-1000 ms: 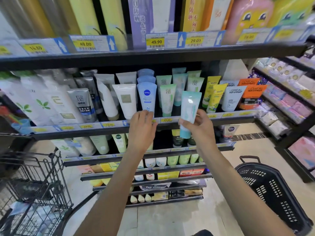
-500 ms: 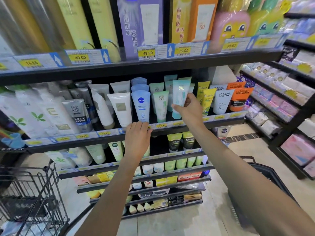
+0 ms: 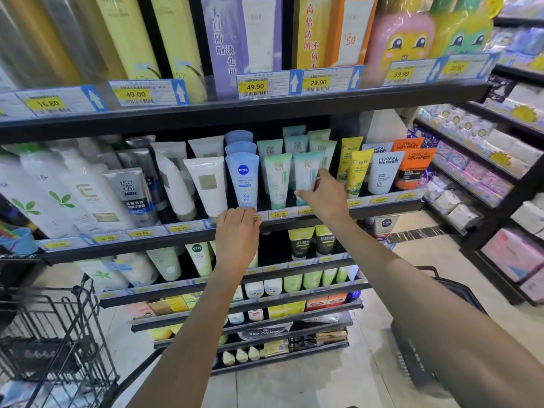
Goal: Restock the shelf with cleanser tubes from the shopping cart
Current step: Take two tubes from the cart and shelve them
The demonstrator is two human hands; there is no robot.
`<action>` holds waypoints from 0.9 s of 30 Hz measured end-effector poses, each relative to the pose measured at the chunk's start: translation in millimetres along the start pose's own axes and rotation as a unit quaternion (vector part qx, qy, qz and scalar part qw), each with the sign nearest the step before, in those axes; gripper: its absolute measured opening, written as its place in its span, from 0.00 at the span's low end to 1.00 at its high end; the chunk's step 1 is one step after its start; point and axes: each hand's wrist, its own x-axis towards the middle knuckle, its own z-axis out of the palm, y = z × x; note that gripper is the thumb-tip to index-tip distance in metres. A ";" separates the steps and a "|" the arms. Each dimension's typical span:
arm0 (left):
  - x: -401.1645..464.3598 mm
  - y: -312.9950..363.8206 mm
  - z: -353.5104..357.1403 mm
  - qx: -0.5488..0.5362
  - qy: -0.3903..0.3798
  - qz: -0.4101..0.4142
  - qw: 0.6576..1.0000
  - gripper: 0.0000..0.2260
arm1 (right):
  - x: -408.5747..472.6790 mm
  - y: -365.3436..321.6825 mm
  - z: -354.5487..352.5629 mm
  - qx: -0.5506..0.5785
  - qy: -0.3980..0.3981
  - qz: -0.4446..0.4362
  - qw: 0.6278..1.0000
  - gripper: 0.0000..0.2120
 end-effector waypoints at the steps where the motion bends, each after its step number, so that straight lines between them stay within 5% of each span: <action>1: -0.1 -0.1 0.3 -0.002 0.002 0.000 1.000 0.07 | -0.3 -0.3 0.6 -0.003 0.002 0.000 1.000 0.24; 27: -1.6 -3.2 7.3 -0.007 0.004 -0.006 1.000 0.06 | 20.2 -7.8 13.9 0.025 0.004 0.019 0.999 0.20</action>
